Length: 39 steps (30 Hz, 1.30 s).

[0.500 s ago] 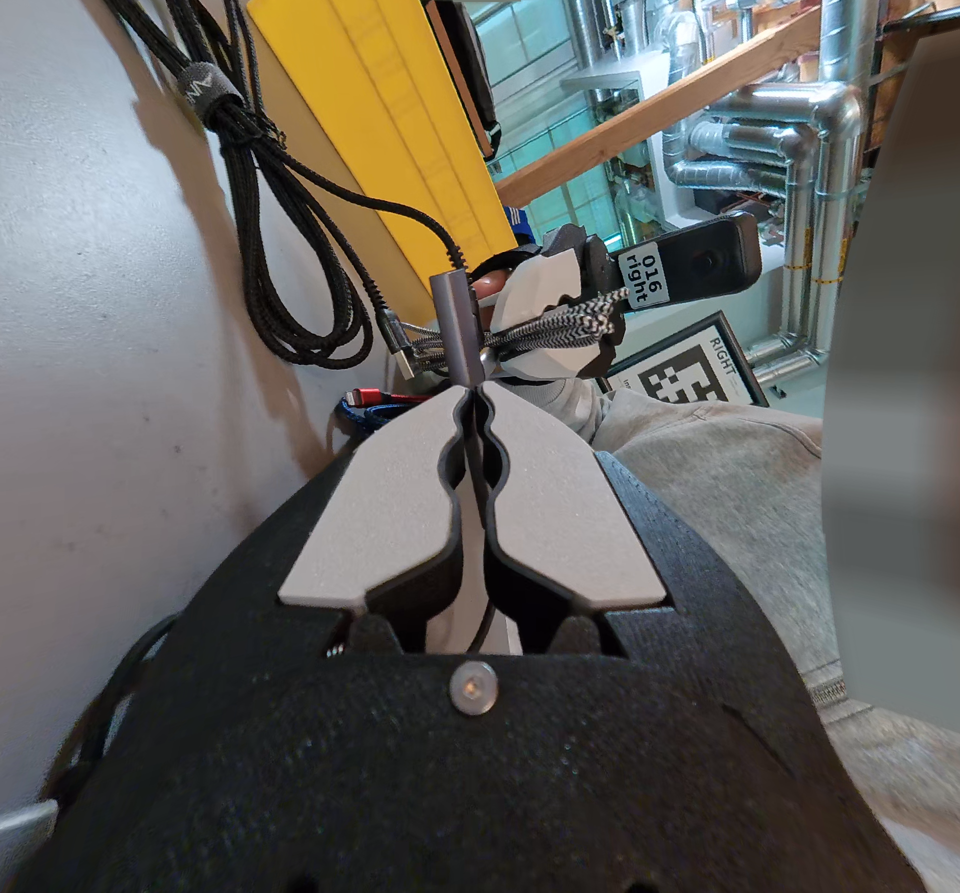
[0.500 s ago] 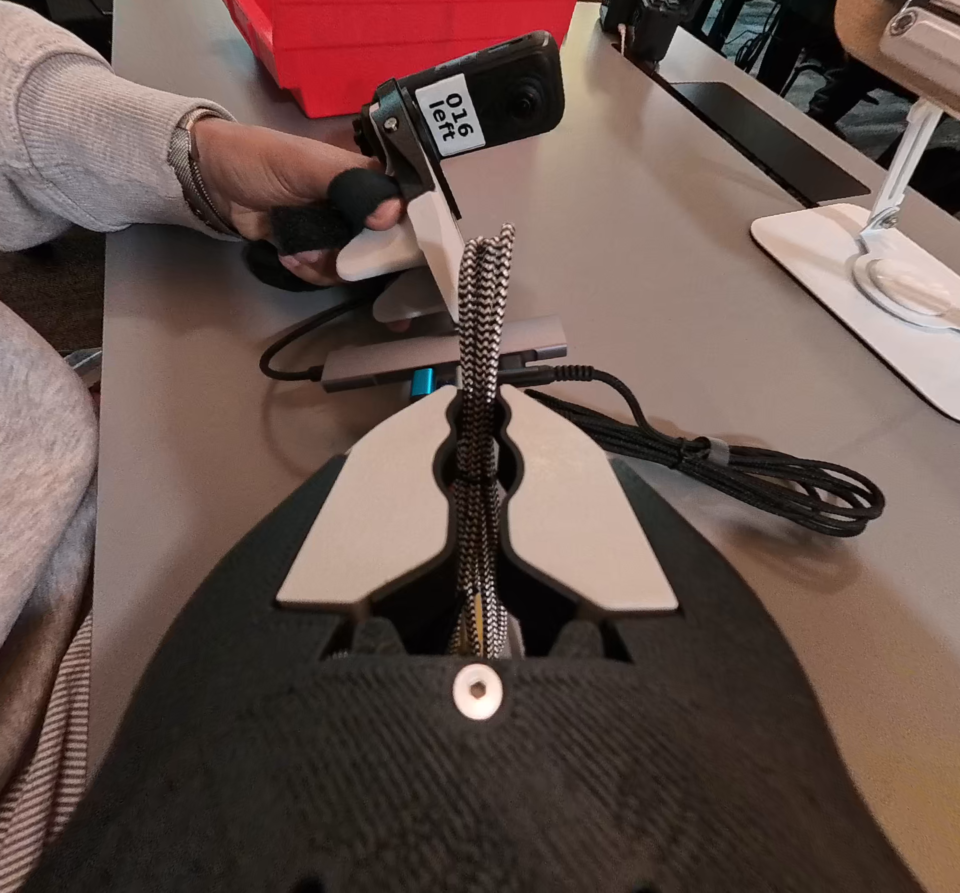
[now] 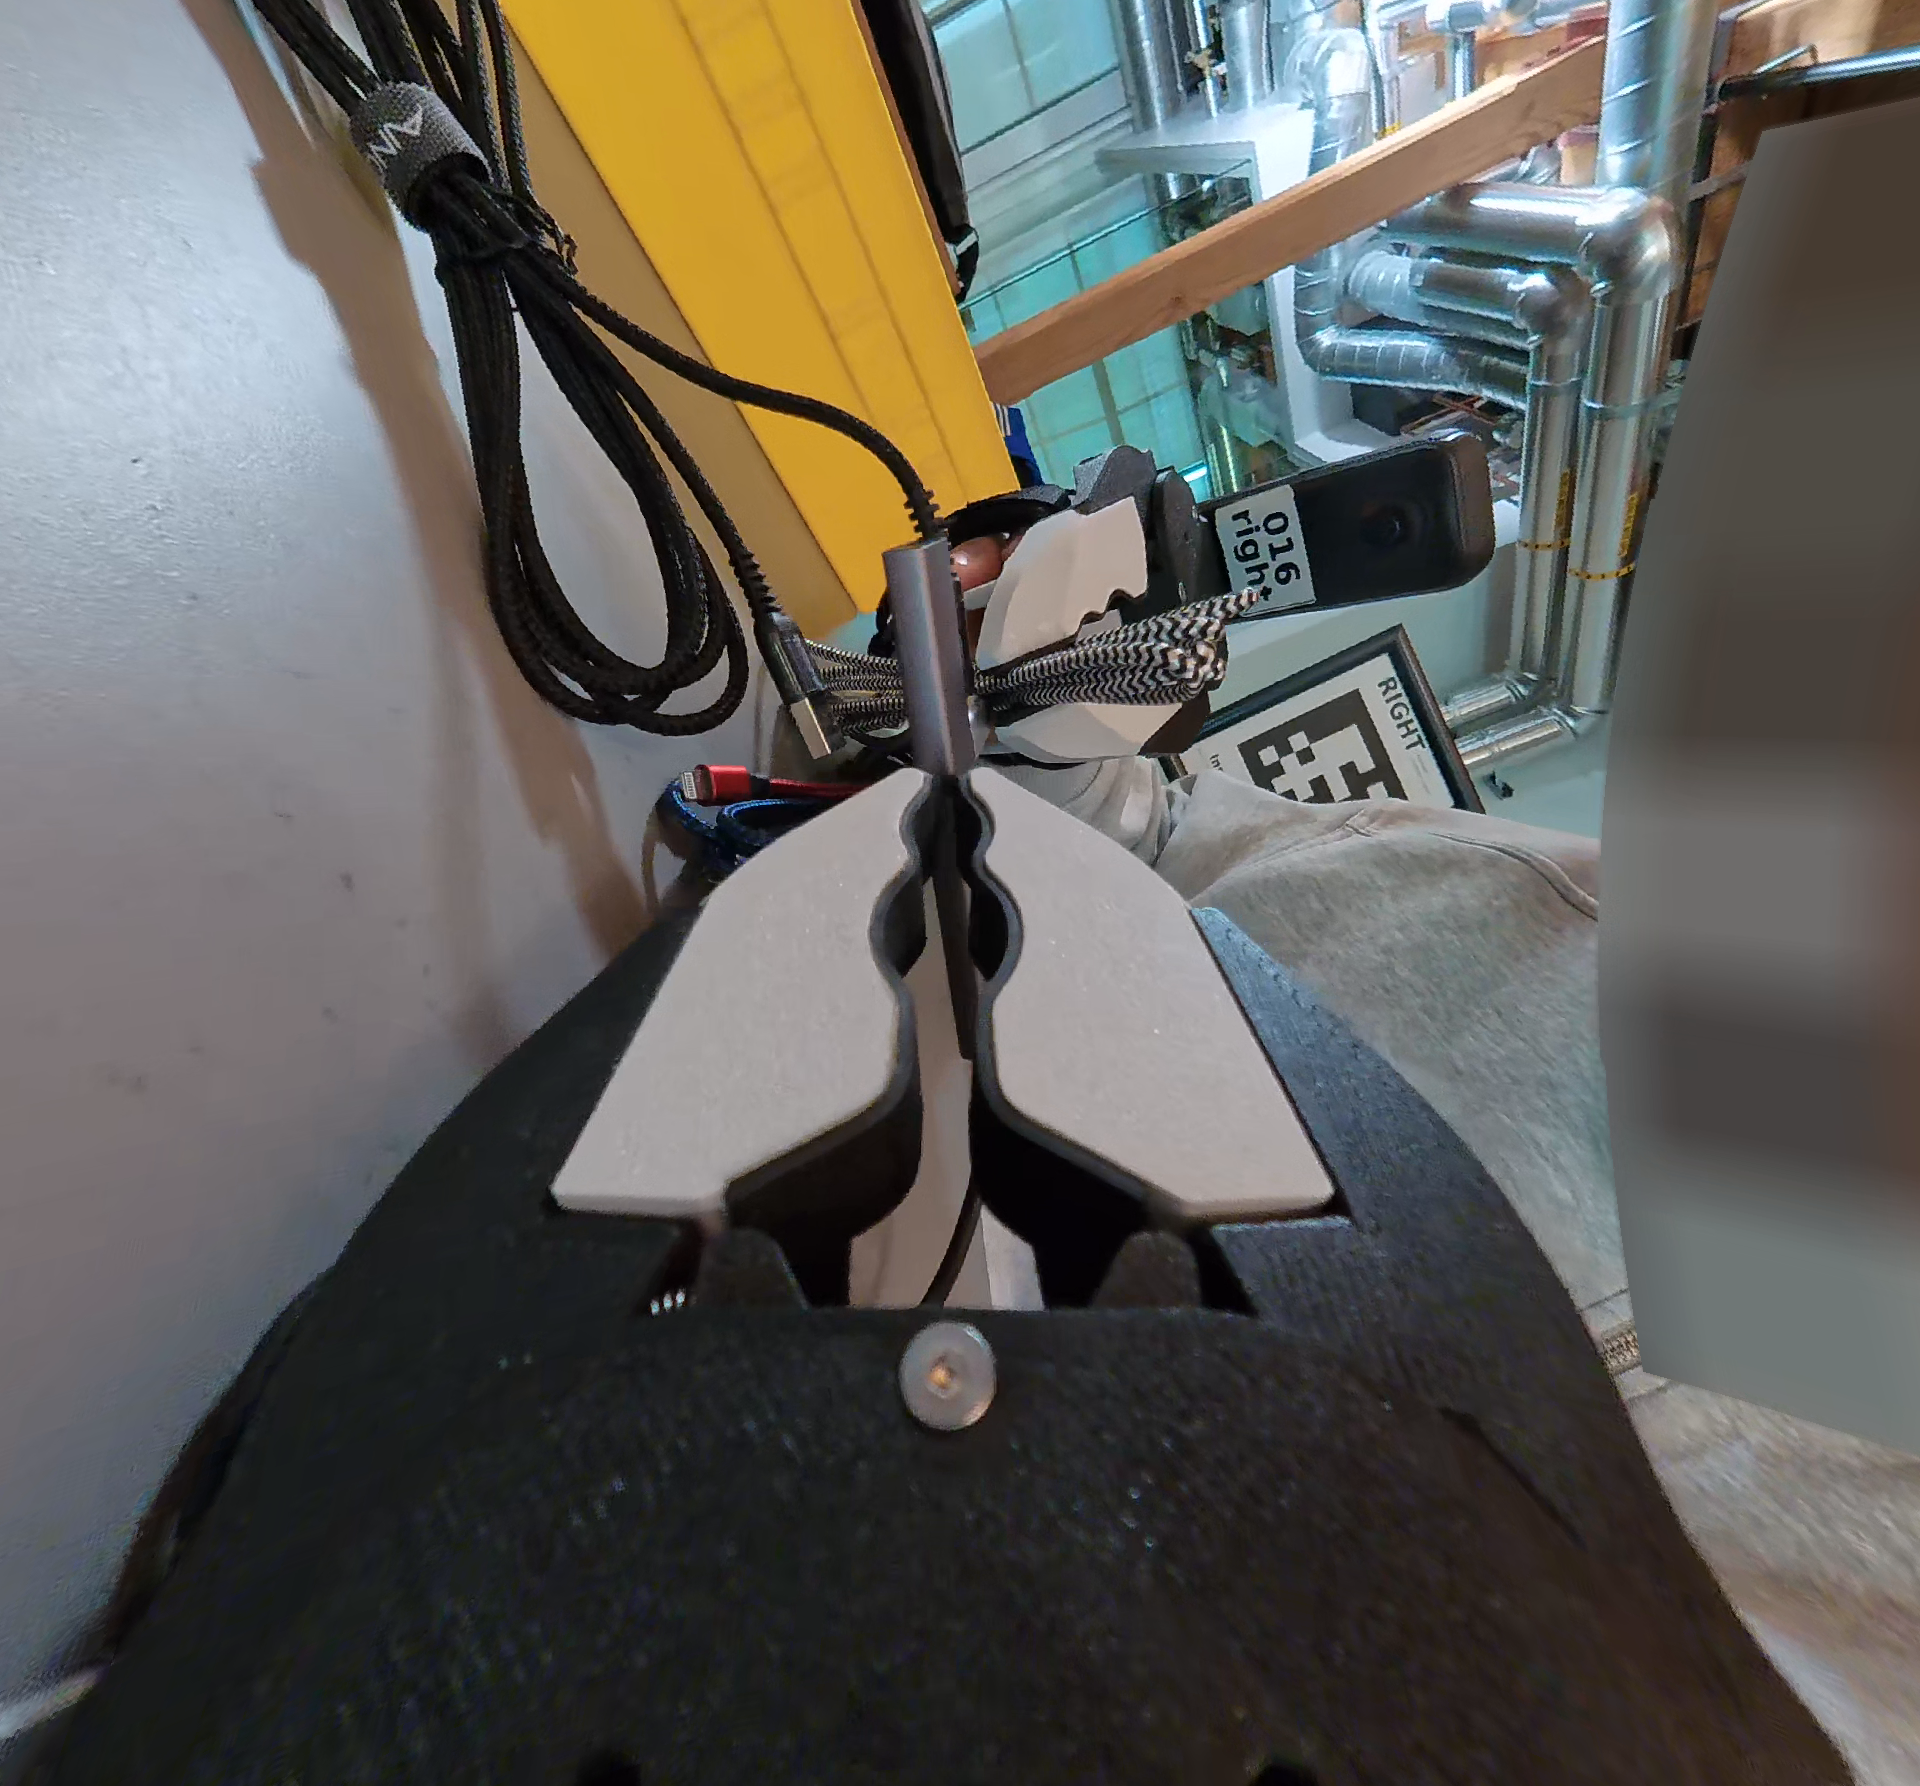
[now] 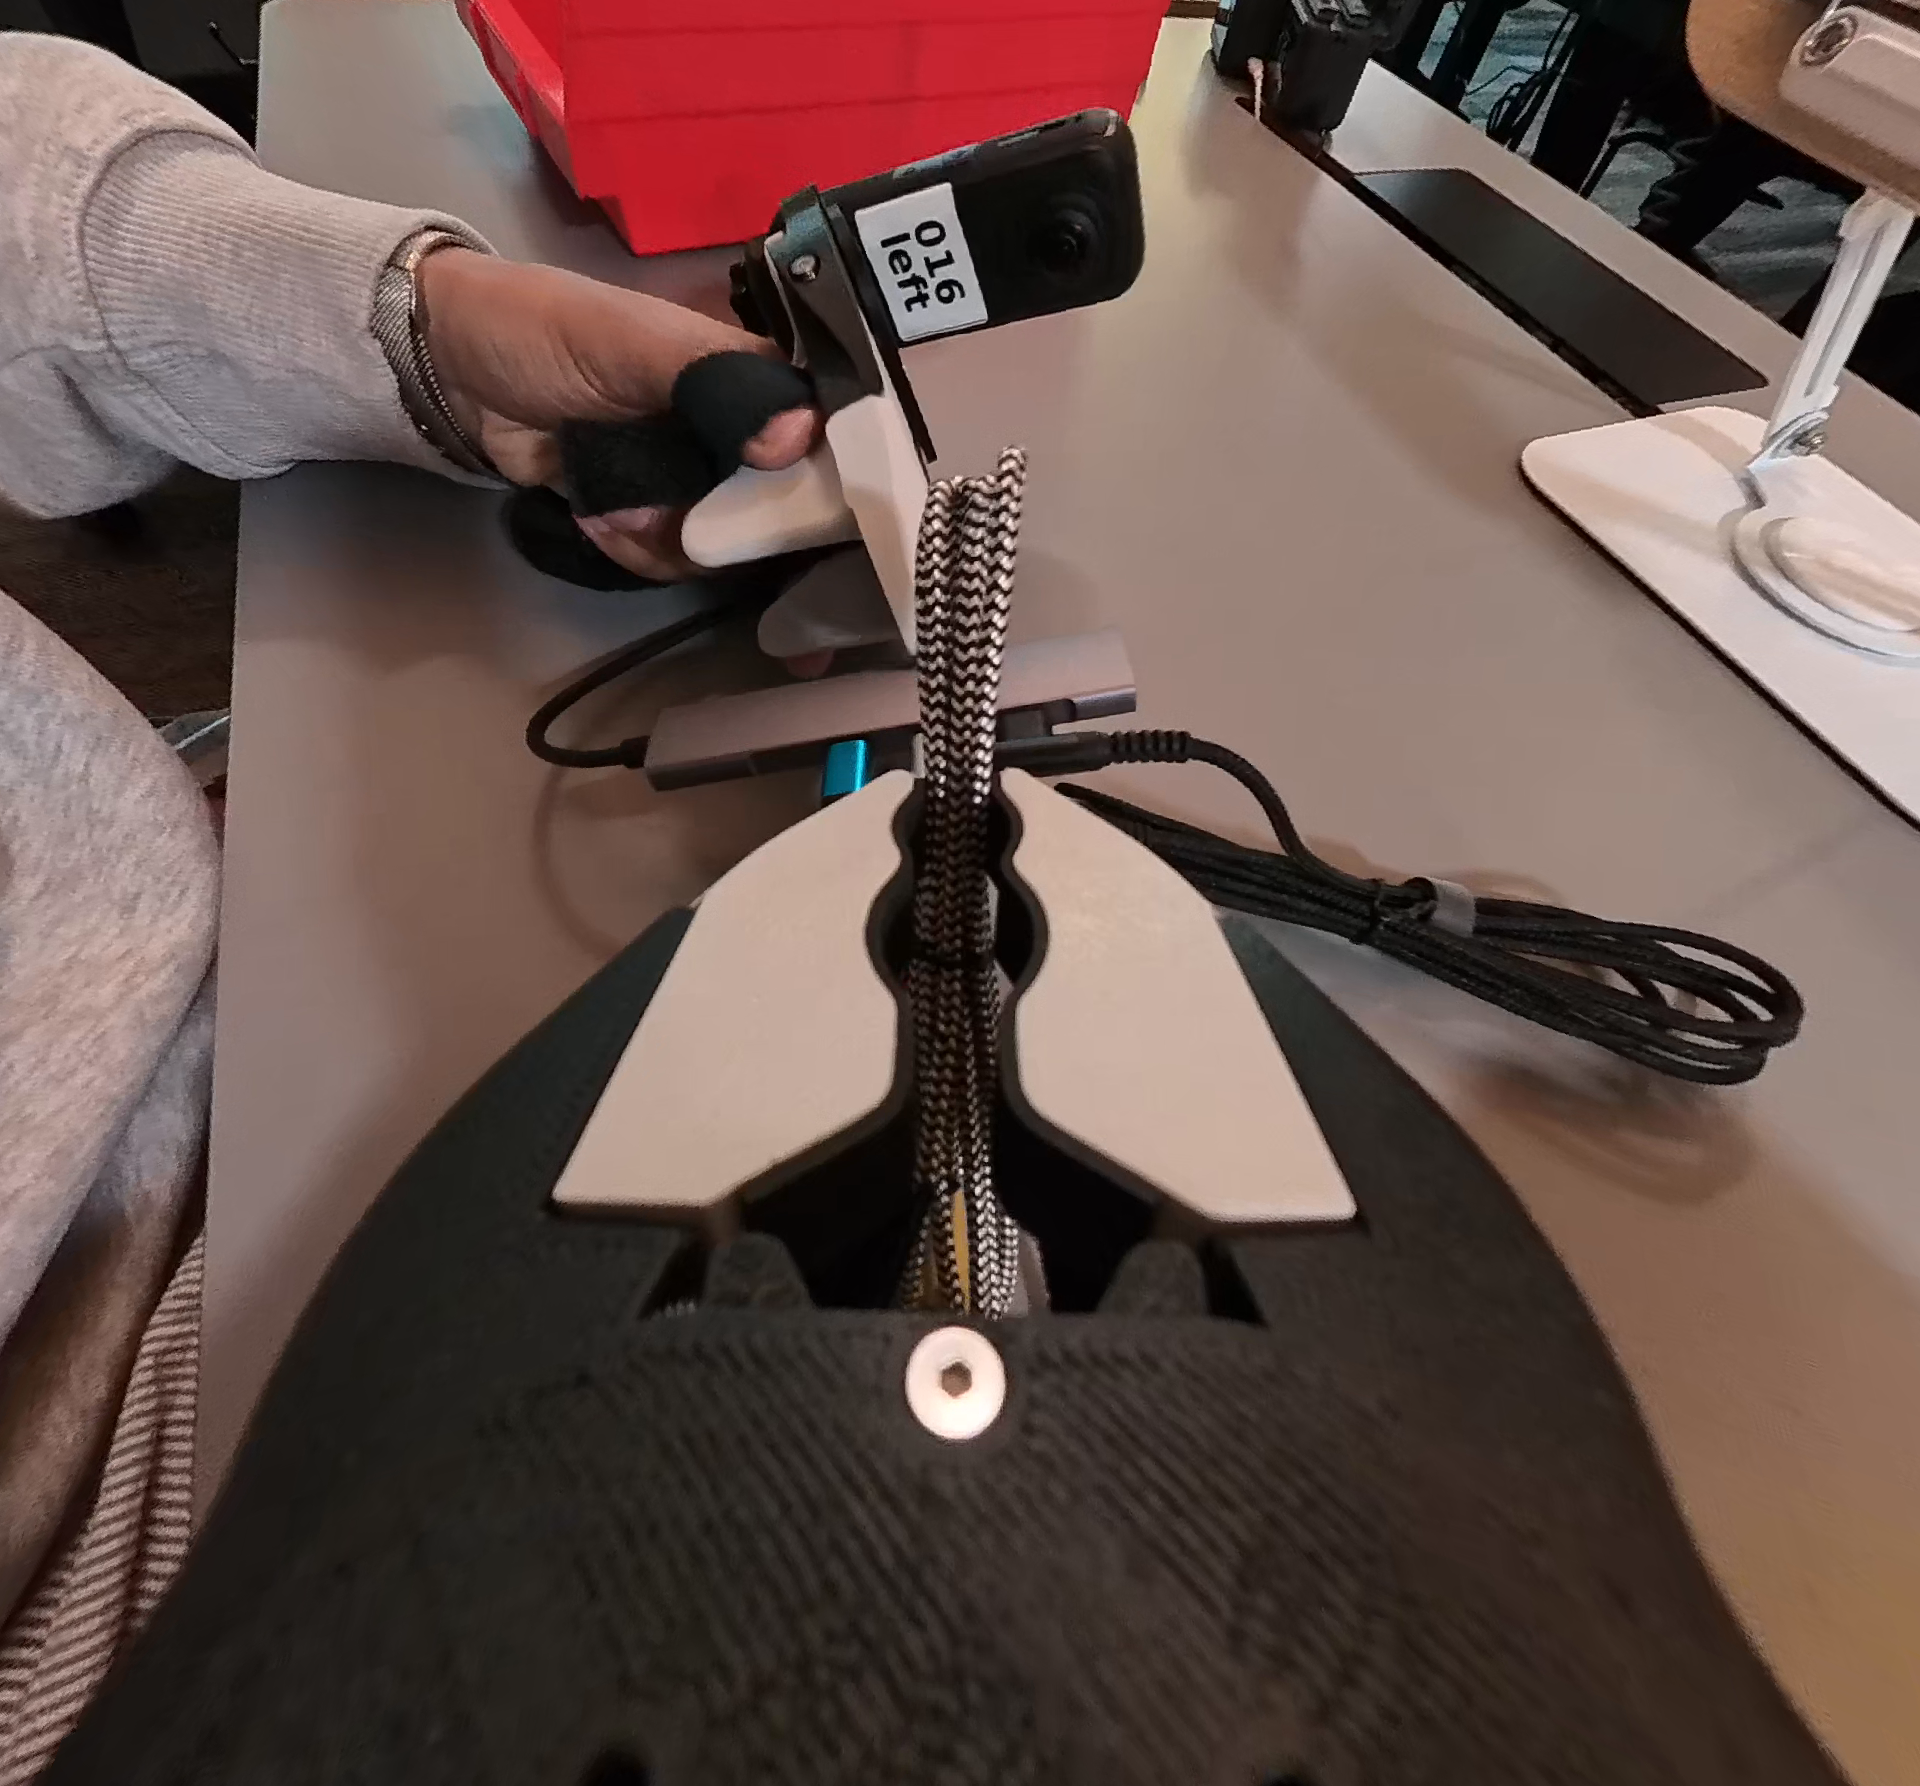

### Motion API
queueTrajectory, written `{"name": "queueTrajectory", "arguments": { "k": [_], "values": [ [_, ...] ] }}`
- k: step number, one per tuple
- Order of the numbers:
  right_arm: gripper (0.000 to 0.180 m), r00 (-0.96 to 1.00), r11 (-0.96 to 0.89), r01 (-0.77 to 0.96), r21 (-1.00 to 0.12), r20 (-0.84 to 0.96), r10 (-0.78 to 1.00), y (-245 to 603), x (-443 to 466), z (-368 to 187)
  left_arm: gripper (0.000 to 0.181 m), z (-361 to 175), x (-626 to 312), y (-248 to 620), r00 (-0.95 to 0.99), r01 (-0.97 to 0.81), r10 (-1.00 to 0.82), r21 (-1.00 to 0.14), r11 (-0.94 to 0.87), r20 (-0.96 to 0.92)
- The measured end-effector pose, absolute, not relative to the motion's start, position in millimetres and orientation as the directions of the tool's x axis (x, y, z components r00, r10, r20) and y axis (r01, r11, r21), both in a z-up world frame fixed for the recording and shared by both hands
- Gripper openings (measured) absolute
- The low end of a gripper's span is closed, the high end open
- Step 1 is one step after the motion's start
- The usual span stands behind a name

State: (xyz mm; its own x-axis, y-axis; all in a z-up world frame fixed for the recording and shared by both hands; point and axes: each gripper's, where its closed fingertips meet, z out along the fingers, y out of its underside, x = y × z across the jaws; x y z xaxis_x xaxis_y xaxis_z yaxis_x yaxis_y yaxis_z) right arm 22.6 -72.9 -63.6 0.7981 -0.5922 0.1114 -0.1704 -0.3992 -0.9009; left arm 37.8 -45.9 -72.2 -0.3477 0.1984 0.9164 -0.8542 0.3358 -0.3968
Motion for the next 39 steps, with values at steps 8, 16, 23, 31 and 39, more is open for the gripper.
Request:
{"name": "queueTrajectory", "arguments": {
  "k": [8,16,23,31,39],
  "values": [
    [0.01,0.806,-0.415,-0.162,-0.895,0.122,-0.579,-67.5,21.3,-66.6,0.0,-73.7,34.9,-47.5,-0.382,-0.838,0.189,-0.425,0.341,0.905],
    [0.01,0.832,-0.38,-0.211,-0.9,0.039,-0.553,-75.0,19.7,-72.6,0.0,-70.2,43.7,-44.7,-0.321,-0.878,0.205,-0.371,0.301,0.925],
    [0.009,0.823,-0.344,-0.232,-0.91,0.005,-0.569,-75.4,22.0,-68.1,0.01,-77.3,28.9,-48.8,-0.326,-0.846,0.181,-0.372,0.383,0.928],
    [0.008,0.817,-0.225,-0.267,-0.937,-0.096,-0.569,-72.5,23.3,-58.2,0.012,-78.7,21.1,-50.6,-0.289,-0.842,0.185,-0.341,0.417,0.939],
    [0.008,0.803,-0.141,-0.25,-0.958,-0.124,-0.583,-80.5,25.8,-43.7,0.023,-71.5,42.5,-47.7,-0.308,-0.892,0.198,-0.355,0.28,0.931]
  ]
}}
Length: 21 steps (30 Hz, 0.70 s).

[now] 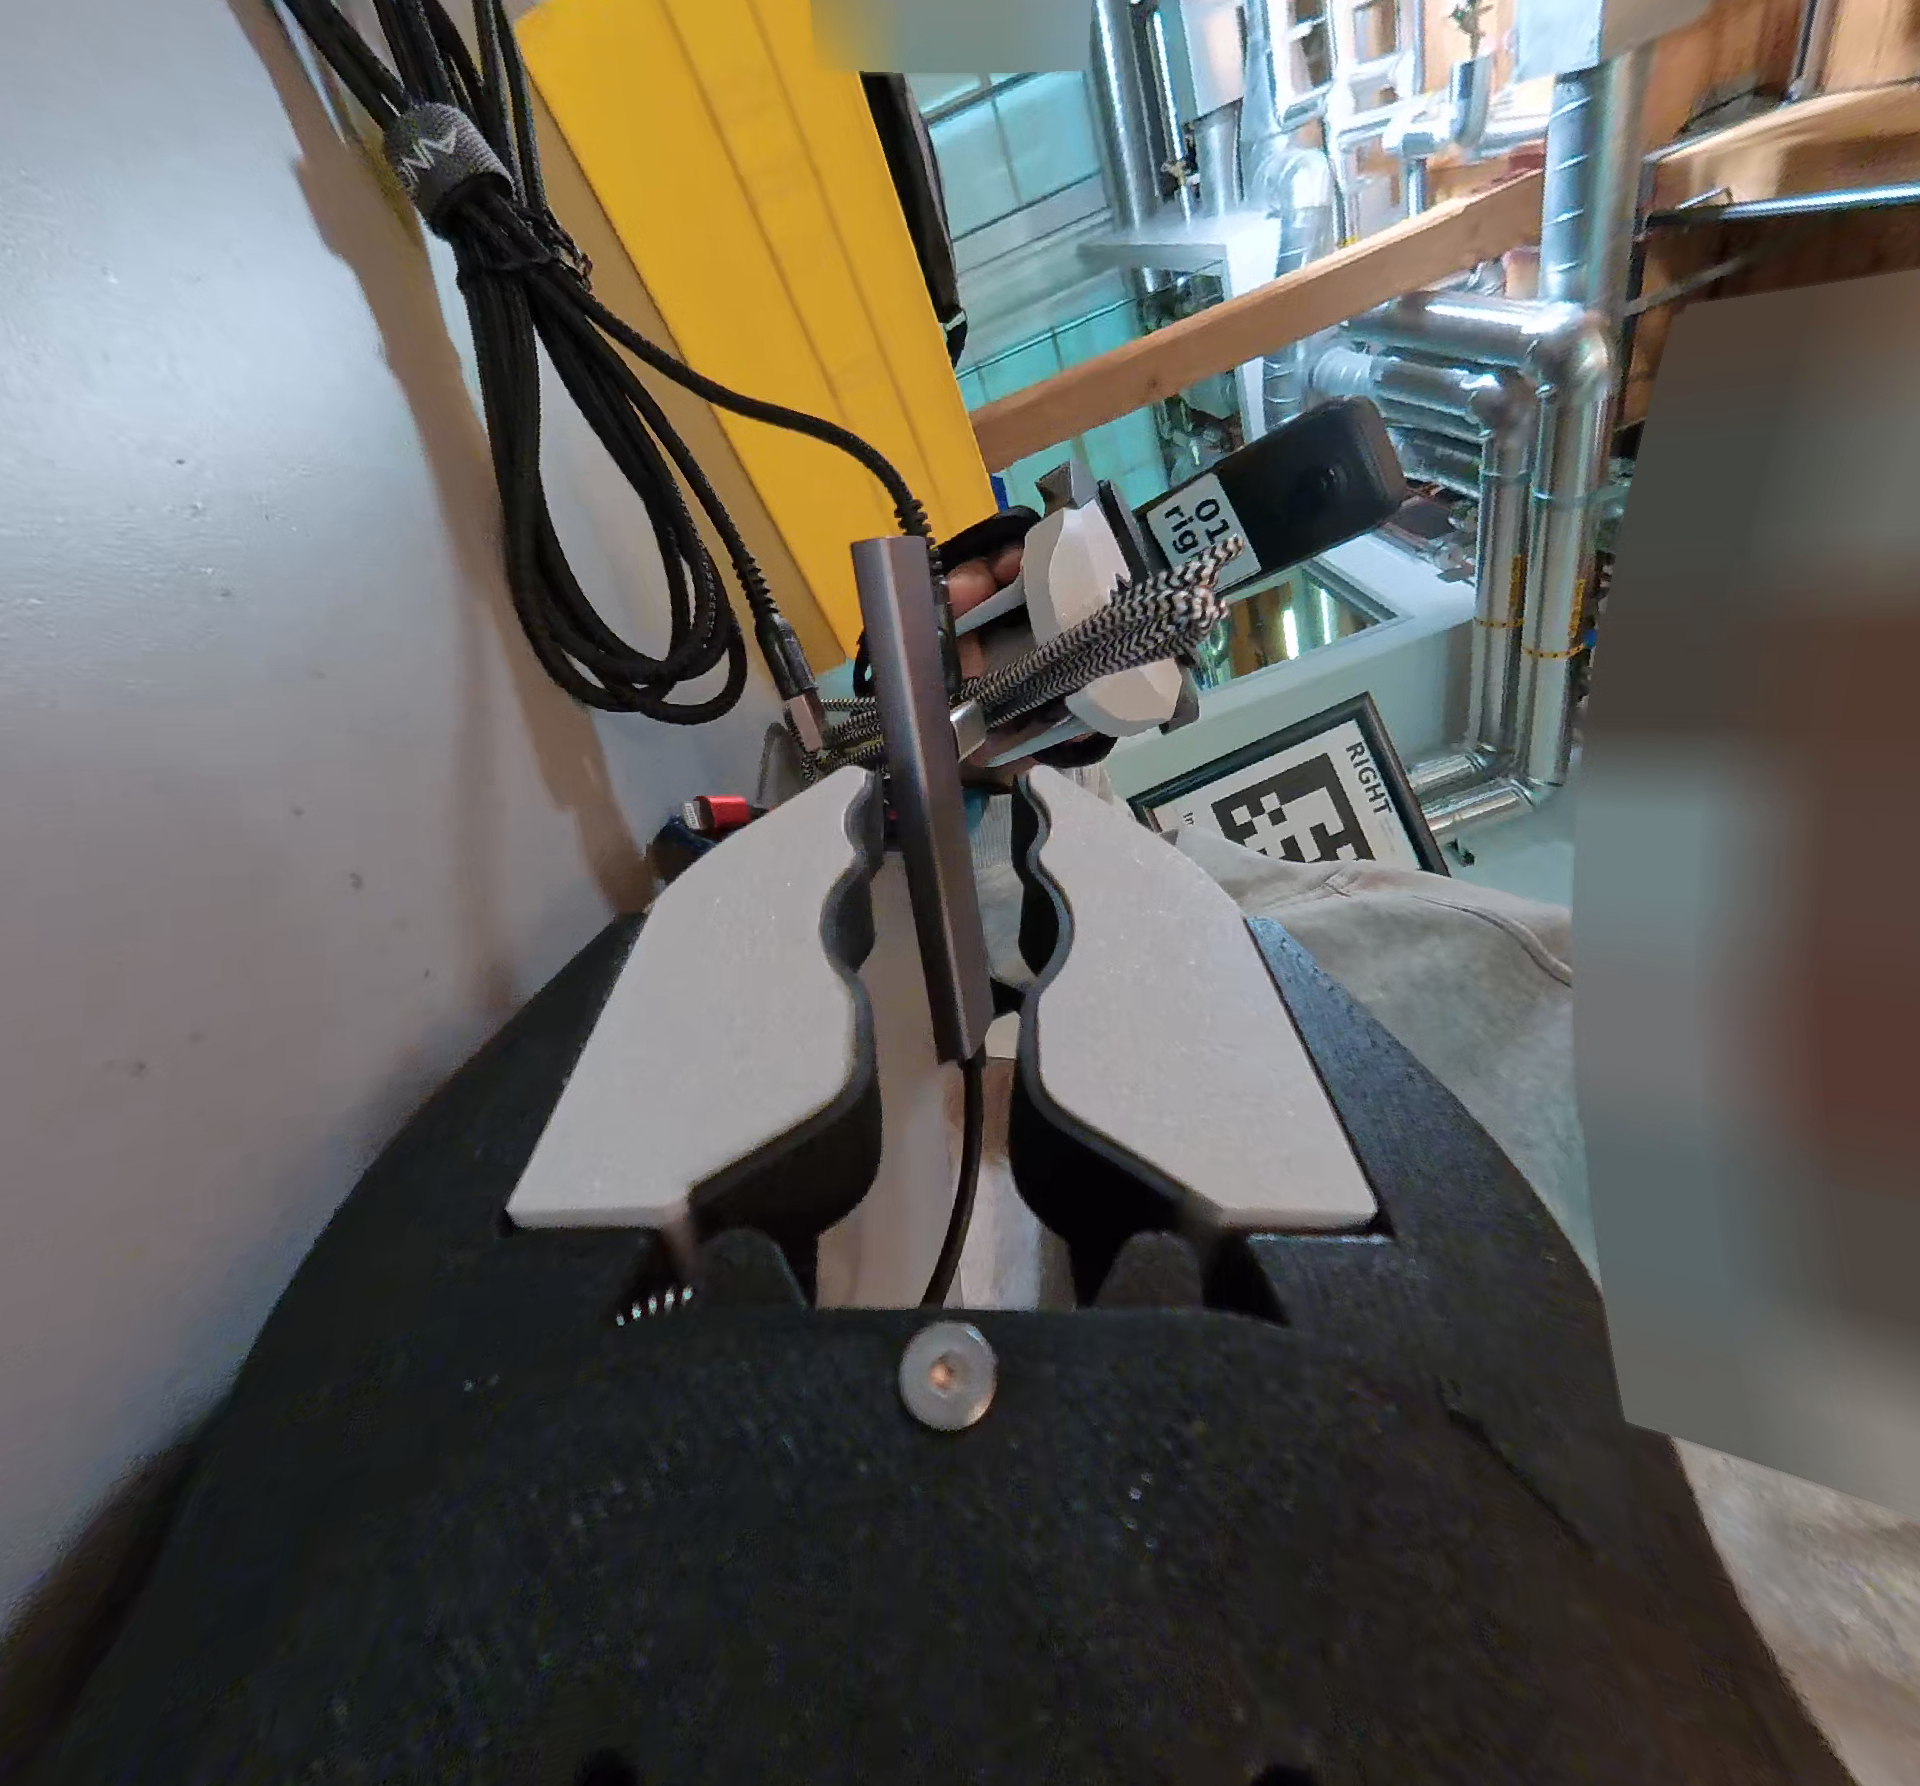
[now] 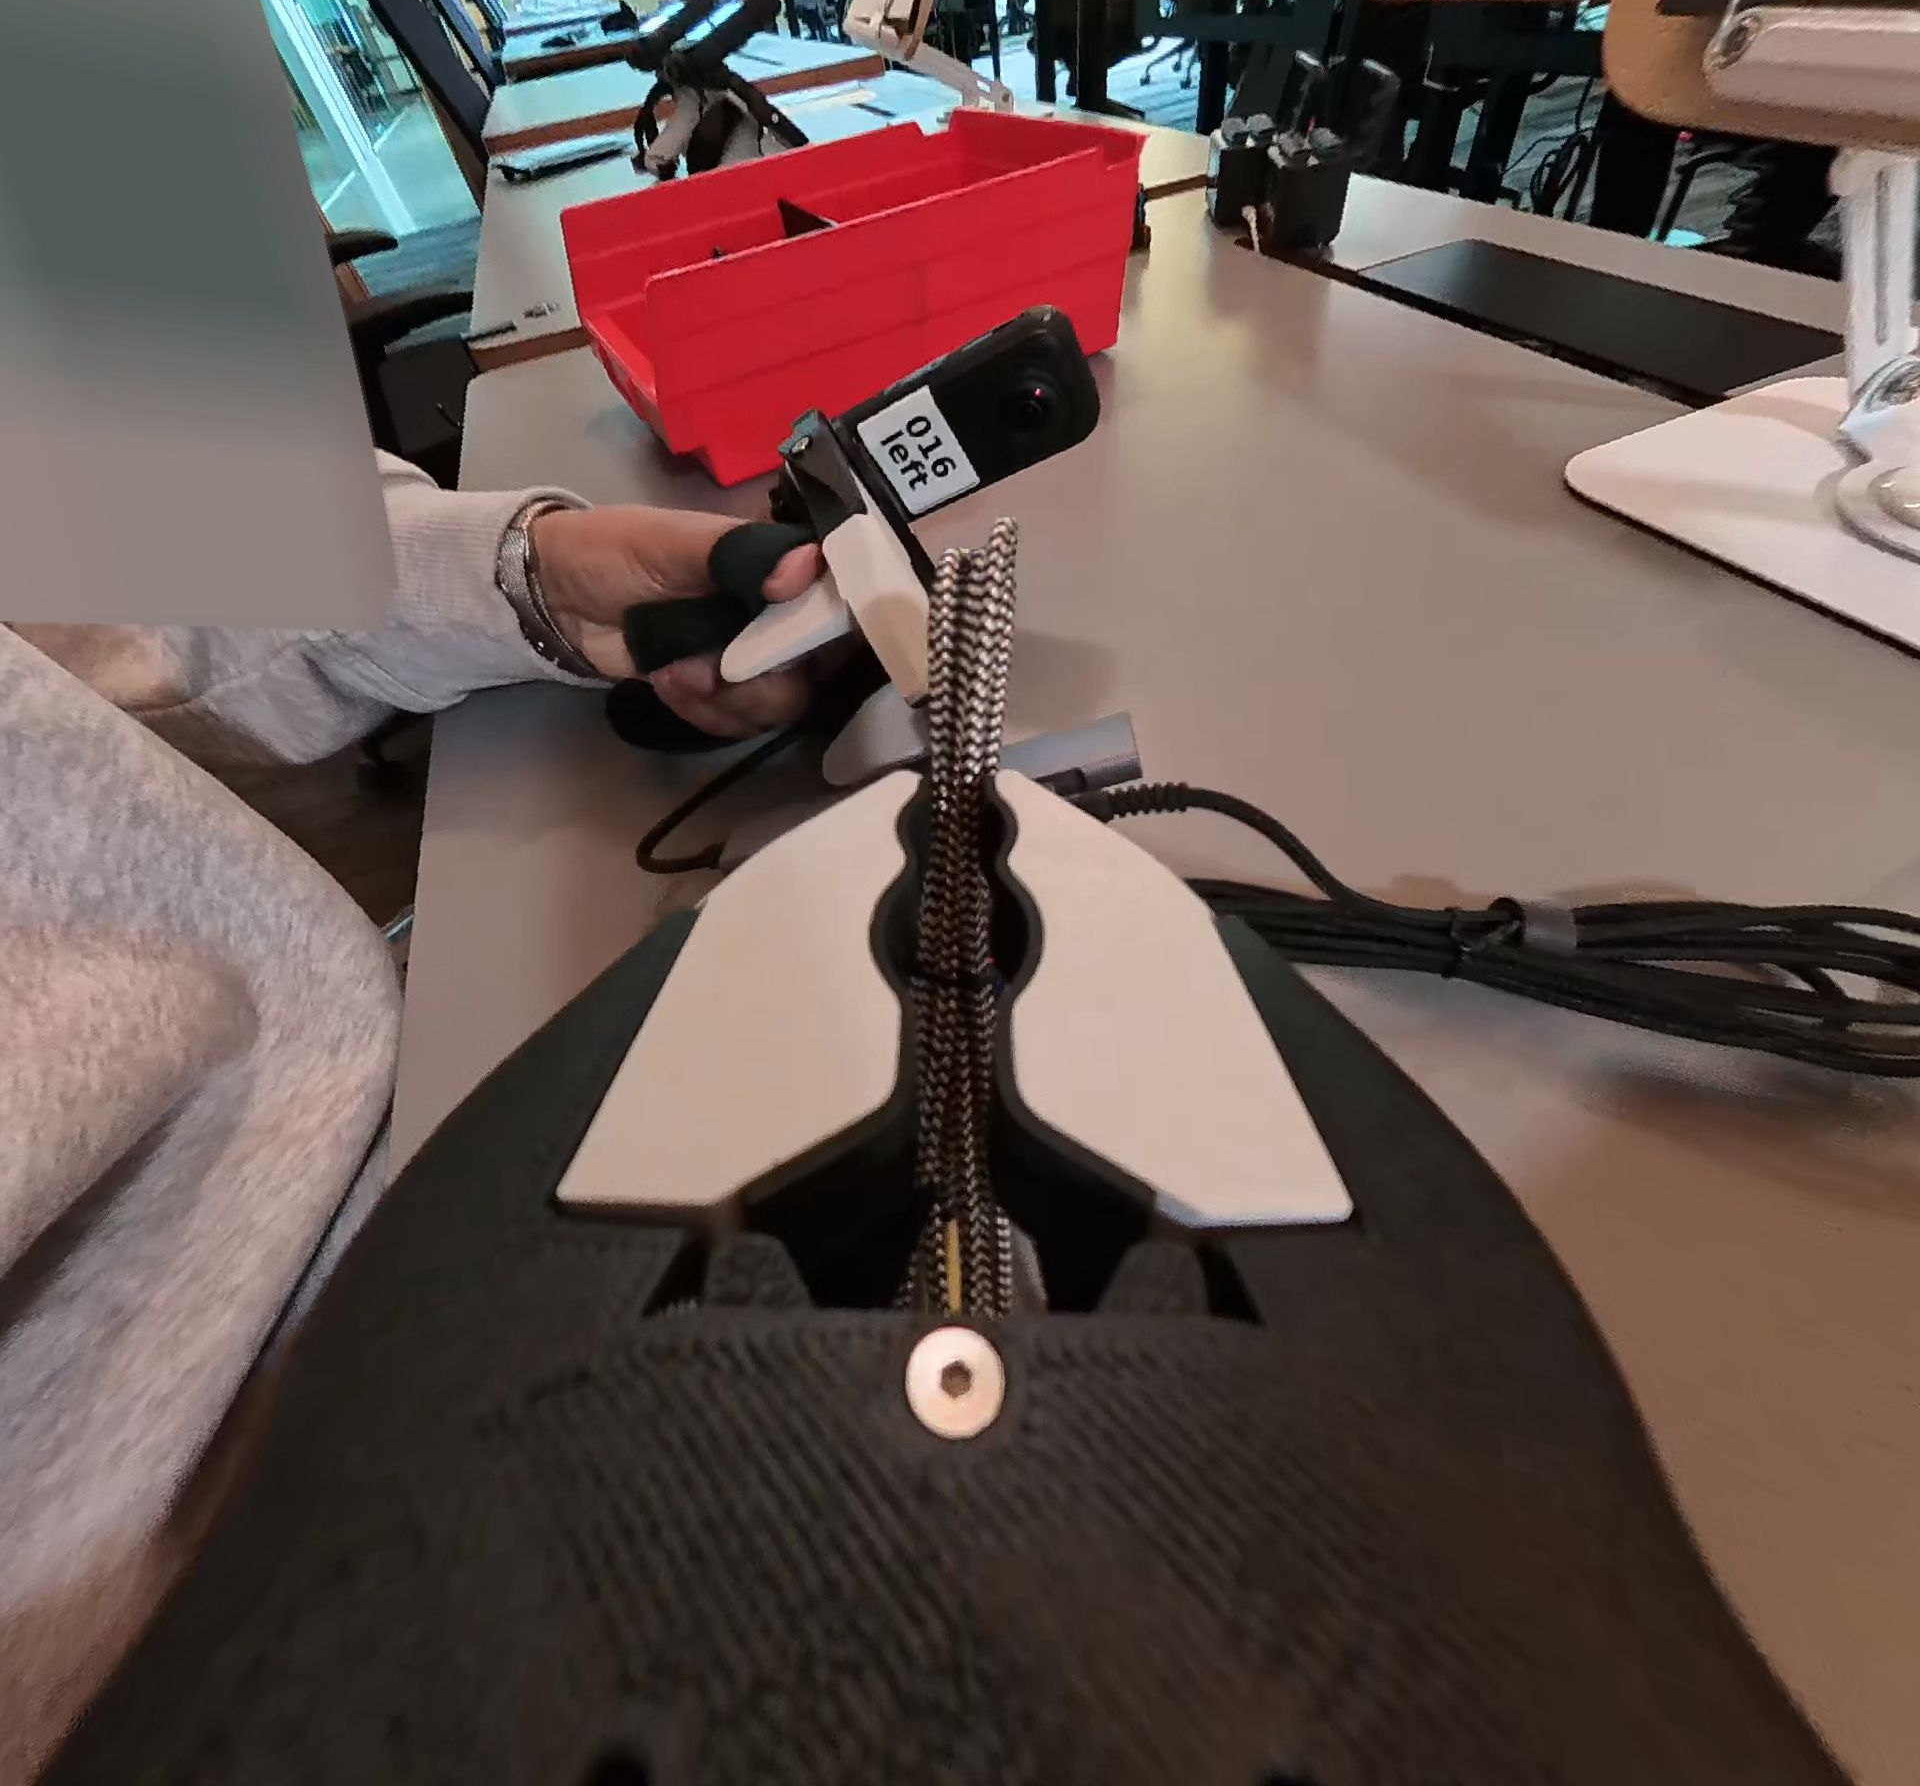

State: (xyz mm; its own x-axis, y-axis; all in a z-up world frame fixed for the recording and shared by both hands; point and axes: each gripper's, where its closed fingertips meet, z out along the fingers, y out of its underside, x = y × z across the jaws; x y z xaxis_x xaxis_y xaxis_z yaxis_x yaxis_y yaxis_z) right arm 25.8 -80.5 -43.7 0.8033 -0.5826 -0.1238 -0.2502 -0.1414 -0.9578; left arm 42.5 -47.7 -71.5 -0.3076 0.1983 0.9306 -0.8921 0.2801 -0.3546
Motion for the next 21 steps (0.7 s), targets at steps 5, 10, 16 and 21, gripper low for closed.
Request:
{"name": "queueTrajectory", "arguments": {
  "k": [5,10,16,21],
  "values": [
    [0.008,0.807,-0.104,-0.252,-0.962,-0.149,-0.572,-80.6,25.5,-40.6,0.026,-77.8,27.5,-50.9,-0.313,-0.854,0.183,-0.36,0.375,0.932],
    [0.008,0.813,-0.074,-0.27,-0.96,-0.186,-0.552,-73.4,24.2,-42.0,0.013,-78.8,24.7,-51.2,-0.33,-0.844,0.18,-0.375,0.384,0.927],
    [0.024,0.819,-0.124,-0.255,-0.959,-0.146,-0.554,-73.5,25.2,-50.1,0.009,-79.9,26.8,-50.6,-0.311,-0.854,0.17,-0.354,0.382,0.935],
    [0.029,0.827,-0.175,-0.272,-0.946,-0.137,-0.545,-83.3,23.9,-55.8,0.009,-79.6,28.6,-50.5,-0.31,-0.859,0.167,-0.351,0.372,0.936]
  ]
}}
